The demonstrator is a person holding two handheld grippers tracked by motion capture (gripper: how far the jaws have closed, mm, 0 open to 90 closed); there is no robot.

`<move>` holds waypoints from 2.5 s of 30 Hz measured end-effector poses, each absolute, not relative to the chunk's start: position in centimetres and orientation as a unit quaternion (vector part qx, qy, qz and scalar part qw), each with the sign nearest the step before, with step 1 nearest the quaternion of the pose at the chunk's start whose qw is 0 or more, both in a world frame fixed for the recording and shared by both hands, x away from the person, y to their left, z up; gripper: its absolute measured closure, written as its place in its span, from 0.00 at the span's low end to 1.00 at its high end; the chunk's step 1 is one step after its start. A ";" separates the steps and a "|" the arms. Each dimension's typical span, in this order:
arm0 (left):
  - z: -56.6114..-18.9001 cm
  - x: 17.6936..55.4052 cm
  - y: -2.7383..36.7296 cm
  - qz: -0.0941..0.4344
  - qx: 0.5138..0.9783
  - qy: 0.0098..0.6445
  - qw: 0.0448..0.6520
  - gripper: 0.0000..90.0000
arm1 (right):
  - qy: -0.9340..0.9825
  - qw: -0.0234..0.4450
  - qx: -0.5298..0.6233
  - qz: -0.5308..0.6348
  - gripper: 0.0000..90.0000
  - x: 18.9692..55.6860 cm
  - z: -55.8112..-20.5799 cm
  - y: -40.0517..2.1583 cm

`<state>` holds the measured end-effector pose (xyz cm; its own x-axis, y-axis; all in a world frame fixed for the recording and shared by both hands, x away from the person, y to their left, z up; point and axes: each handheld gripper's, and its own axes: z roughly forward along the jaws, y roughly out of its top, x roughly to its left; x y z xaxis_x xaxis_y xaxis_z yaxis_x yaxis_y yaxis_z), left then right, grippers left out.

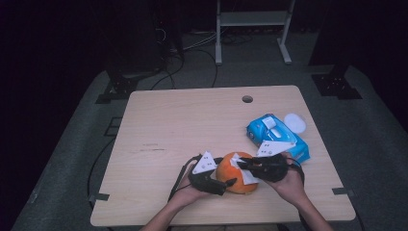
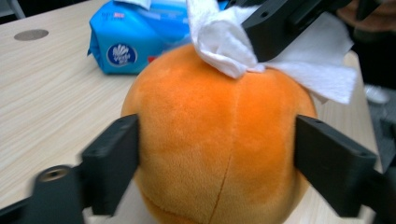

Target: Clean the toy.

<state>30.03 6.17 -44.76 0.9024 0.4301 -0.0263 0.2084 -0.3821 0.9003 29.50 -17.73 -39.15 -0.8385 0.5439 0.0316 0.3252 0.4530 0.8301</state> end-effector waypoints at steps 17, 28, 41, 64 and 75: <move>-44.8 30.7 7.6 0.091 0.831 0.187 0.516 0.24 | 0.849 0.117 0.255 0.448 0.89 29.8 -39.9 -17.4; -44.2 30.8 7.3 0.098 0.822 0.181 0.532 0.17 | 0.841 0.118 0.281 0.447 0.89 30.3 -40.5 -18.8; -44.0 30.9 8.2 0.101 0.829 0.182 0.519 0.21 | 0.830 0.096 0.293 0.466 0.89 30.6 -40.7 -19.7; -45.2 32.2 10.0 0.078 0.823 0.212 0.522 0.32 | 0.827 0.093 0.284 0.475 0.89 30.5 -40.6 -19.4; -45.4 32.1 10.0 0.077 0.820 0.210 0.527 0.32 | 0.816 0.078 0.308 0.484 0.89 31.2 -41.2 -20.3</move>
